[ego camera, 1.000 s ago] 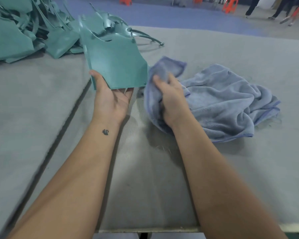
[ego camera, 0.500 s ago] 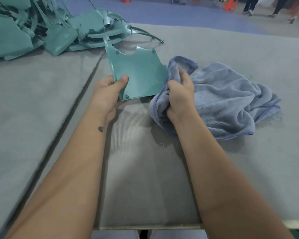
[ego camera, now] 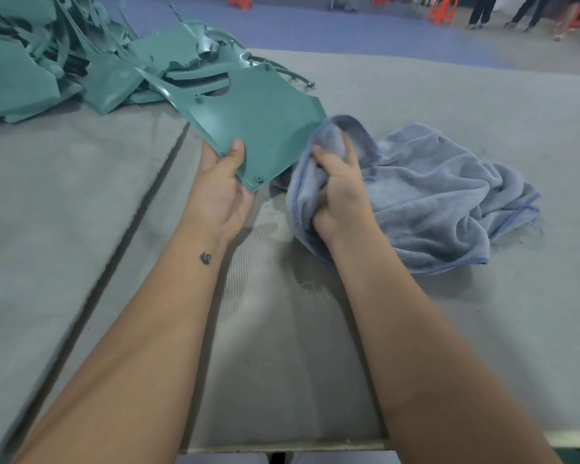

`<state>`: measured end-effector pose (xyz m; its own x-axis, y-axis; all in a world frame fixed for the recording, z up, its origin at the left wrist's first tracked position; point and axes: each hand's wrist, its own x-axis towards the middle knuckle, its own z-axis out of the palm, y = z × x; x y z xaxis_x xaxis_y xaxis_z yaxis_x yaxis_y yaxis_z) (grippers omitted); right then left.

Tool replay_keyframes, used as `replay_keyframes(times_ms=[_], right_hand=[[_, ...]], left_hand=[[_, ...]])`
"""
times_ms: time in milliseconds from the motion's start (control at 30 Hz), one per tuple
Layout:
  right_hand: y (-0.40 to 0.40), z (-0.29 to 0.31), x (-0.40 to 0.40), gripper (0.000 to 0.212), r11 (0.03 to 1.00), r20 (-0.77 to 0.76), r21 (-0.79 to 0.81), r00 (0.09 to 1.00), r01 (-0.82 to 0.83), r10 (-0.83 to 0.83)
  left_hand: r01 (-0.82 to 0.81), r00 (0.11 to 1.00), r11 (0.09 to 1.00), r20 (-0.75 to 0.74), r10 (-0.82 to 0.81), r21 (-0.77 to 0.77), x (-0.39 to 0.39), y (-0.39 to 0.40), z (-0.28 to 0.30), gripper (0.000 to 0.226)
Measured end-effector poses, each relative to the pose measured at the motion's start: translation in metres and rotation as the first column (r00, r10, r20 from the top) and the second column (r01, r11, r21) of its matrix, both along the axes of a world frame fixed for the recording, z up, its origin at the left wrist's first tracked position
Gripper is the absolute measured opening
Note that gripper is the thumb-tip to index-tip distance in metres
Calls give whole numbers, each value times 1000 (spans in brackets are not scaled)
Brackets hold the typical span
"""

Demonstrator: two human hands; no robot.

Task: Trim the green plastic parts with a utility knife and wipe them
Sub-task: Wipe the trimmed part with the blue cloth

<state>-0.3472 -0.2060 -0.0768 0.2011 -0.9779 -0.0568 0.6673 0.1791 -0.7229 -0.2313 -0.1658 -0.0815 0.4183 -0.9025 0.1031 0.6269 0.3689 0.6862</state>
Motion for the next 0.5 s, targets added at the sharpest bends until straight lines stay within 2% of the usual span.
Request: replay_keyframes(times_ms=[67,133,267,333,433,500], right_hand=[[4,-4,11,61,996,-137,-89,990,-32,20],[5,-9,14,75,994,-216,-104,976,-31,8],[6,-9,15,105,991,-486,-135,872,-8,-59],[6,-10,16,92,976,-445,-212,884,51,-143],[10,-8,15,41,951,-327,-280,918,134,-226],[9,-6,14,17,951,-340,-267,908,157,-246]], left_hand=[[64,996,998,-53,-65,-22,-6,1,1,41],[138,984,990,-109,-142,-42,-8,3,3,41],[259,950,957,-147,-277,-131,-6,7,5,56],[264,956,959,-103,-274,-101,-7,7,4,57],[231,968,972,-91,-233,-34,-5,5,4,52],[201,975,980,-101,-199,5,-3,4,5,50]])
